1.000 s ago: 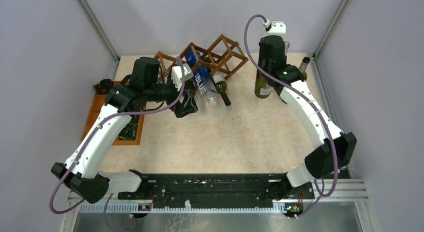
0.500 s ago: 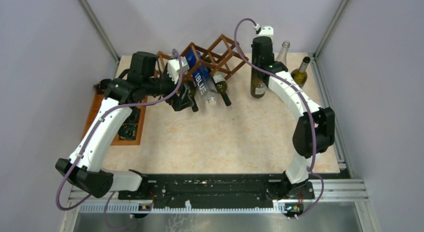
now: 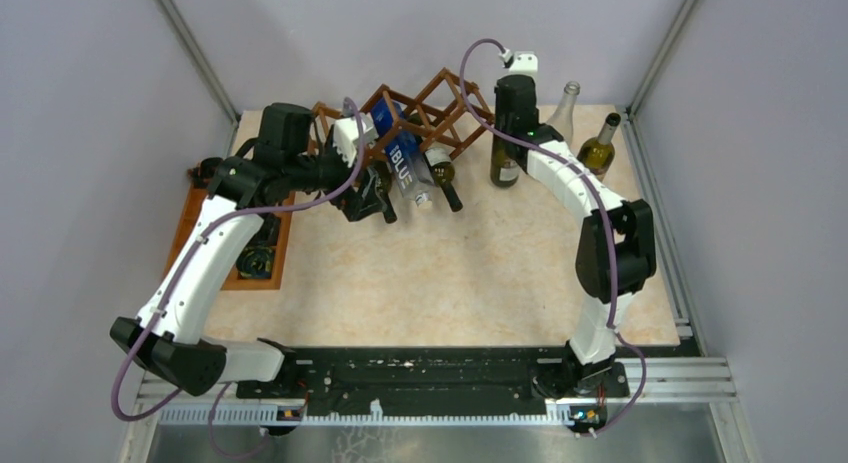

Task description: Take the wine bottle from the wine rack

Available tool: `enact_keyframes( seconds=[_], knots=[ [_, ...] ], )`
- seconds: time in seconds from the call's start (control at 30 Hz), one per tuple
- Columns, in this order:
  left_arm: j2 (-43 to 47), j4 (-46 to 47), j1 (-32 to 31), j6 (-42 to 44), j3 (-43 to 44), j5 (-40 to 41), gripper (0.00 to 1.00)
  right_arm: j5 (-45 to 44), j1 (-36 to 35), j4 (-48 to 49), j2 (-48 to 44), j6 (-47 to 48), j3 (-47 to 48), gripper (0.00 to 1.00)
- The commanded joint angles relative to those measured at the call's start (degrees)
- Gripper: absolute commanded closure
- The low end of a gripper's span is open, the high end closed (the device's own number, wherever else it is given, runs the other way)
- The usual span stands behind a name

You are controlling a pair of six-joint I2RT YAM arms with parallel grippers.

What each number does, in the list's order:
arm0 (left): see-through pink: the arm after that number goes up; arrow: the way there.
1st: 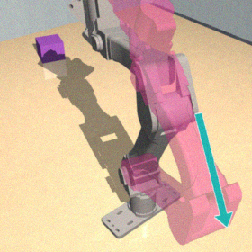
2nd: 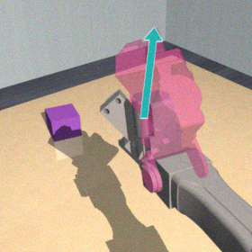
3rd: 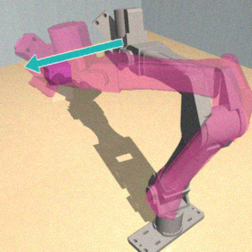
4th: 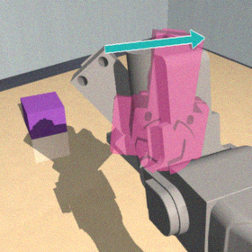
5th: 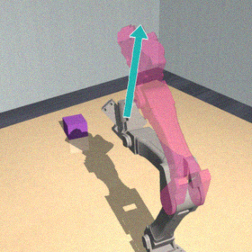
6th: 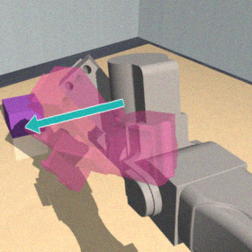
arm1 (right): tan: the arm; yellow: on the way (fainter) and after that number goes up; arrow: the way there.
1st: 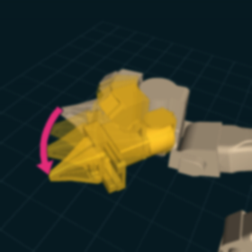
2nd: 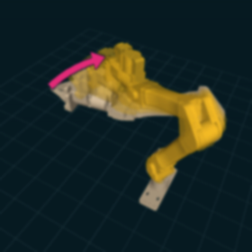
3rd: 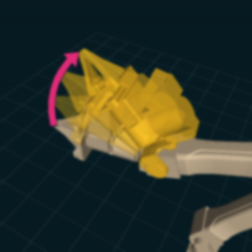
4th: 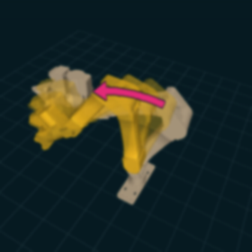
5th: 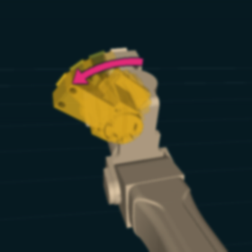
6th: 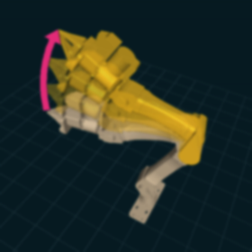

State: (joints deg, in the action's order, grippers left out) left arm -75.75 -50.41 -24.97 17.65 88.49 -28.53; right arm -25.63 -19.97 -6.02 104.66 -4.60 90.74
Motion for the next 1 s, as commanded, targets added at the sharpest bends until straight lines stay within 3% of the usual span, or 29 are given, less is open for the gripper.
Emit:
enact_keyframes(
  seconds=[0.0, 0.73, 0.8, 0.93, 0.97],
  knots=[
    [1.66, -0.03, 0.19, 0.35, 0.07, 0.58, 0.01, -0.1, 0.38, 13.35, -2.4, 0.38, 0.78, 1.0],
    [4.67, -0.17, 0.2, 1.78, -0.78, 0.42, 0.01, 0.52, 0.45, 15.27, -3.2, -0.85, -5.84, 0.97],
    [4.81, -0.13, 0.19, 1.82, -0.77, 0.37, 0.01, -0.03, 0.45, 15.14, -3.75, -0.61, -6.72, 0.86],
    [4.9, -0.29, 0.19, 1.7, -0.69, 0.27, 0.01, 0.19, 0.46, 13.6, -5.54, -0.29, -7.38, 0.34],
    [4.86, -0.39, 0.19, 1.73, -0.67, 0.24, 0.01, 0.33, 0.45, 13.25, -6.09, -0.12, -7.44, 0.27]
  ],
)
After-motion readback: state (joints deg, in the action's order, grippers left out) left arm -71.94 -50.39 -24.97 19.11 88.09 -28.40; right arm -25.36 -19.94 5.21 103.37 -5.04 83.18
